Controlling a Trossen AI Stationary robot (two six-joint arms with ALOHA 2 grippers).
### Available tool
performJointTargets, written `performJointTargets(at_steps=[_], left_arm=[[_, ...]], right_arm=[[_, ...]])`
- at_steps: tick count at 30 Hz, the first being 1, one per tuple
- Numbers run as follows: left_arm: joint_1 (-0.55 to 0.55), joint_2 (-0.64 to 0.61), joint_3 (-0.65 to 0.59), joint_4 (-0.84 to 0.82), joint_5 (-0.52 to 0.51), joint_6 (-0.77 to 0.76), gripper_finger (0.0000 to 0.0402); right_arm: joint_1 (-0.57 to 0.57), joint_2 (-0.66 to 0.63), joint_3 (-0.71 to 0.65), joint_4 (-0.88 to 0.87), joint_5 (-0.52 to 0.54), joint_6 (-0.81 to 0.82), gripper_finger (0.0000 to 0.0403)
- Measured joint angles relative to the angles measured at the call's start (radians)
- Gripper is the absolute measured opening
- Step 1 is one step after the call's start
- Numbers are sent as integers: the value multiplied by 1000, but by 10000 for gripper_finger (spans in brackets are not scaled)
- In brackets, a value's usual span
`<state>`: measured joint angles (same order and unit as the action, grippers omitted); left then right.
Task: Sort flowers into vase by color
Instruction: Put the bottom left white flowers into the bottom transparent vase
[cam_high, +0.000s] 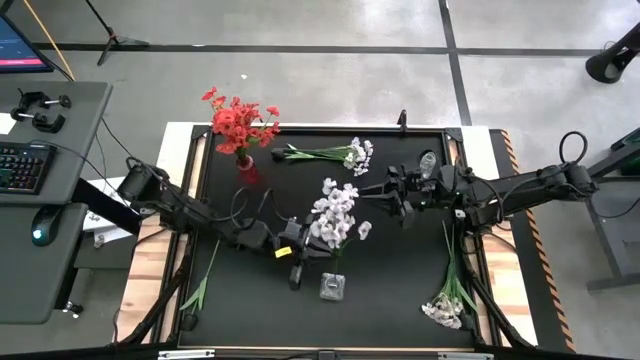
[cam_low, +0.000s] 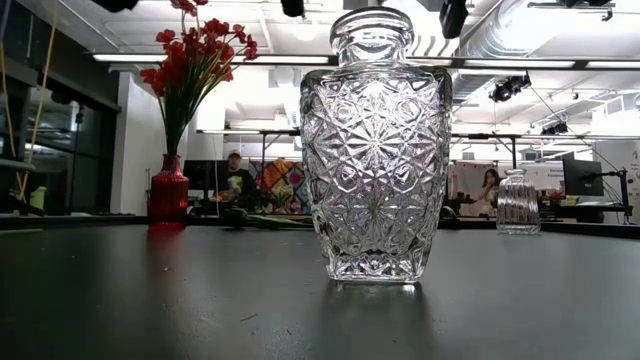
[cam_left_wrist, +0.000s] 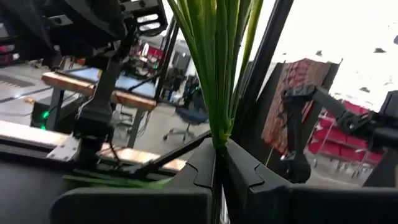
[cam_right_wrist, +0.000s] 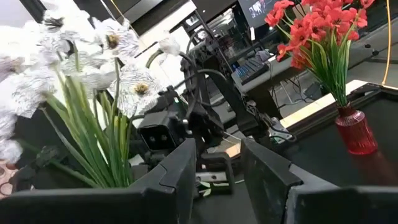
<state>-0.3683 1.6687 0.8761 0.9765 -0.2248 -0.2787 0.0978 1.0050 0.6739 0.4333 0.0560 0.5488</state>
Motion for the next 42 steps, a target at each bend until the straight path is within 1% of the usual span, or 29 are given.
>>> performJointTargets(at_steps=[4,9,16,19,23,28,32,36,39,42], left_arm=[[-7,-24,-21,-21,-4,-14,0],[-13,-7,-31,-48,-6,-15,0],[-12,5,-32,-46,24,-26,4],[-4,5,-32,-54,72,-21,13],[12,5,-32,-80,140,-61,38],[15,5,-32,-137,170,-70,86],[14,5,-31,-178,179,-109,128],[14,1,-31,-193,233,-155,163],[14,1,-31,-209,267,-175,182],[14,0,-31,-235,318,-195,190]], right_arm=[[0,0,0,-4,0,0,117],[0,0,0,-5,0,0,117],[0,0,0,-4,0,0,117],[0,0,0,-4,0,0,117],[0,0,0,-4,0,0,117],[0,0,0,-4,0,0,117],[0,0,0,-4,-5,0,117],[0,-8,0,-3,-8,0,117],[0,-17,0,-1,-8,-3,117],[0,-27,0,-4,-9,-12,117]])
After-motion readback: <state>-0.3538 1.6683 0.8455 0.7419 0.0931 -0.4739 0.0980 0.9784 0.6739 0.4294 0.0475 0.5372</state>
